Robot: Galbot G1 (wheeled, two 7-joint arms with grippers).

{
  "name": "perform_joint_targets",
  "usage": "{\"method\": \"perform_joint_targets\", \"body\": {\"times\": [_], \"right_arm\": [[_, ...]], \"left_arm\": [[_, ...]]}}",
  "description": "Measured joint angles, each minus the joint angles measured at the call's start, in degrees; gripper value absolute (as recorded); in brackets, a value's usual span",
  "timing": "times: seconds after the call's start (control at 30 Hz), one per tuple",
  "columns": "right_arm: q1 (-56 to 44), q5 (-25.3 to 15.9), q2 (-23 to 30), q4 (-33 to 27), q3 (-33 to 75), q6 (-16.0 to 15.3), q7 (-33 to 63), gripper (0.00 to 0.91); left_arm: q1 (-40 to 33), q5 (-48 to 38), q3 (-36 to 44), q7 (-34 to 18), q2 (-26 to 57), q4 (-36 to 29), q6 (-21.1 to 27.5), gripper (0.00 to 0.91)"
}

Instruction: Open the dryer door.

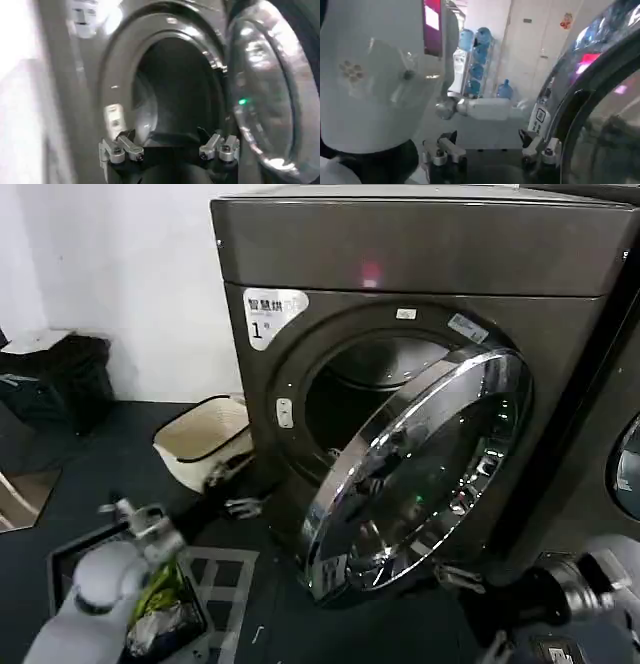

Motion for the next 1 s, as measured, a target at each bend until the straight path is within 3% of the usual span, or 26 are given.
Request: {"method": "perform_joint_targets", "body": {"times": [0.17,0.4,0.8,1.0], "right_arm": [[-10.1,1.0,2.0,0.3,11.3,1.5,0.4,0.907],[-21.5,1.2,7.2,-0.6,25.4,4.0,2.7,0.907],[-35.3,1.4,21.4,-3.0,46.6,11.8,6.1,0.907],[-38.9,0.2,30.0,-4.7,53.6,16.2,13.4,0.907]], "left_arm": [[-3.4,0.1,5.3,3.1,-0.4,0.5,-1.9,0.907],[-4.5,0.6,10.9,3.7,-0.4,-0.2,-3.1,0.907],[-6.7,0.3,16.7,3.1,-1.5,-0.6,-3.8,0.907],[-8.7,0.5,19.7,2.9,-2.9,0.4,-4.3,0.907]]}}
